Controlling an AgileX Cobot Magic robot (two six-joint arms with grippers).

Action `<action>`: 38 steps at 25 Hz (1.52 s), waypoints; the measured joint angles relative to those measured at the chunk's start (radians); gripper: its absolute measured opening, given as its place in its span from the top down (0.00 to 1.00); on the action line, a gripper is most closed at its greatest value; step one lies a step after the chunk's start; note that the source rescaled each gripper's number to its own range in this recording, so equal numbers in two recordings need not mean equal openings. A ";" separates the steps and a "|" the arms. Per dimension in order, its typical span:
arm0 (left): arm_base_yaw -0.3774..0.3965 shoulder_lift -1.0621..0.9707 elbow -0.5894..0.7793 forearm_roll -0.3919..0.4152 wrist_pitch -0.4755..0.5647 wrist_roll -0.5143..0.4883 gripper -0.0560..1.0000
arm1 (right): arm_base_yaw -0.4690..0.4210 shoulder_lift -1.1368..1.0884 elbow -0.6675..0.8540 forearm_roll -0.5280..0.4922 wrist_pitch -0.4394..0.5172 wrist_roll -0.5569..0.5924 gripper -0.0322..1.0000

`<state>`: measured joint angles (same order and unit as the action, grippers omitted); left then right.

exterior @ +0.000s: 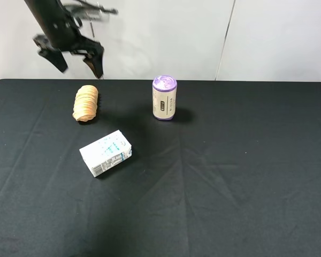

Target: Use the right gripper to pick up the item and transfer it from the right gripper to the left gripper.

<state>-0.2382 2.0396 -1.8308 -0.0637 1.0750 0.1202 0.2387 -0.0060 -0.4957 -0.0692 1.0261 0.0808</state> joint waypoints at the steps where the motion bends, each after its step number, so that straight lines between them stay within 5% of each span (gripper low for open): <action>1: 0.000 -0.014 -0.012 0.017 0.024 -0.014 0.00 | 0.000 0.000 0.000 0.000 0.000 0.000 0.00; 4: 0.000 -0.075 -0.033 0.052 0.088 -0.035 0.00 | 0.000 0.000 0.000 0.000 0.000 0.000 0.00; 19: 0.000 -0.474 -0.005 0.064 0.092 -0.074 0.00 | 0.000 0.000 0.000 0.000 0.000 0.000 0.00; 38: 0.000 -1.335 0.843 0.064 0.092 -0.107 0.01 | 0.000 0.000 0.000 0.000 0.000 0.000 0.00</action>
<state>-0.2382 0.7051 -0.9876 0.0000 1.1668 0.0129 0.2387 -0.0060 -0.4957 -0.0692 1.0261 0.0808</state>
